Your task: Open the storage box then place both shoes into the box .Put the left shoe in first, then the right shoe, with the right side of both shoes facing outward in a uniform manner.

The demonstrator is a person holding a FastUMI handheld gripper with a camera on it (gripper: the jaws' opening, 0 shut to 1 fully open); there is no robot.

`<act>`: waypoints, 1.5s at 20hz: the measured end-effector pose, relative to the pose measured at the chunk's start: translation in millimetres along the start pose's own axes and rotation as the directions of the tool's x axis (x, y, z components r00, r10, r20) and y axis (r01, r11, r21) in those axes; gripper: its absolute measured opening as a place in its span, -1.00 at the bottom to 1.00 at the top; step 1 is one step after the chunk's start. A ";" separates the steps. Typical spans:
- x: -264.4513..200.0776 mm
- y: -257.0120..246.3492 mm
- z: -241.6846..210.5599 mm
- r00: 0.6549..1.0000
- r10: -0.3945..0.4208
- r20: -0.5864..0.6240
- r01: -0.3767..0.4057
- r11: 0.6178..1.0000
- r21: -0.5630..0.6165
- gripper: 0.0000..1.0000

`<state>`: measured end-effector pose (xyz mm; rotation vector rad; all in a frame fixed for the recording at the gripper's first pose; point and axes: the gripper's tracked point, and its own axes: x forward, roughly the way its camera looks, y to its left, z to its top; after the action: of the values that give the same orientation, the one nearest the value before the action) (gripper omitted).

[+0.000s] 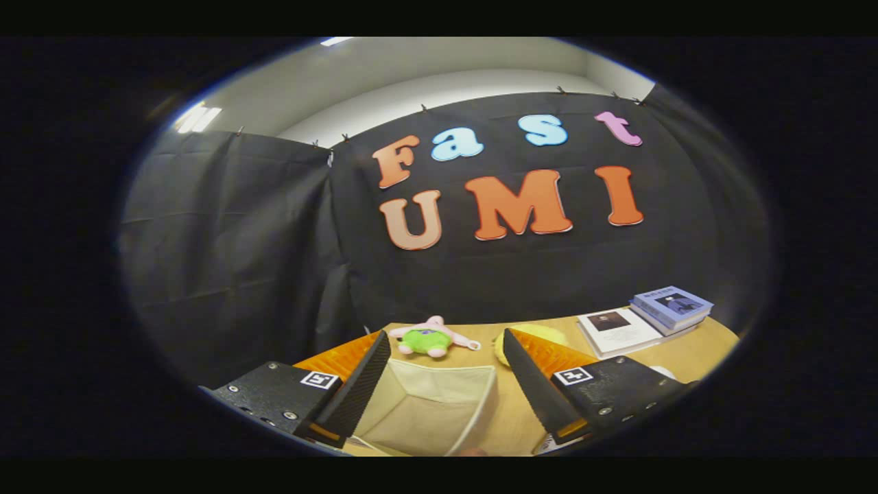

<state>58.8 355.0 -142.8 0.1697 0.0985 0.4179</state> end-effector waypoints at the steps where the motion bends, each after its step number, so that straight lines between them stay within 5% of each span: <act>1: -2.4 -18.5 -6.8 0.999 -0.037 -0.008 0.037 0.999 -0.011 0.96; 7: -15.5 -122.4 -52.8 0.966 -0.253 -0.058 0.249 0.966 -0.072 0.96; 14: -40.1 -182.9 -143.1 0.909 -0.354 -0.222 0.350 0.935 -0.059 0.97; 21: -56.3 -192.8 -193.5 0.871 -0.383 -0.308 0.383 0.922 -0.061 0.93; 25: -52.0 -195.9 -208.5 0.851 -0.398 -0.344 0.396 0.915 -0.078 0.78; 30: -41.0 -188.9 -223.0 0.842 -0.372 -0.390 0.369 0.925 -0.085 0.27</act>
<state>67.1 200.2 -393.8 0.0522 0.5279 0.0571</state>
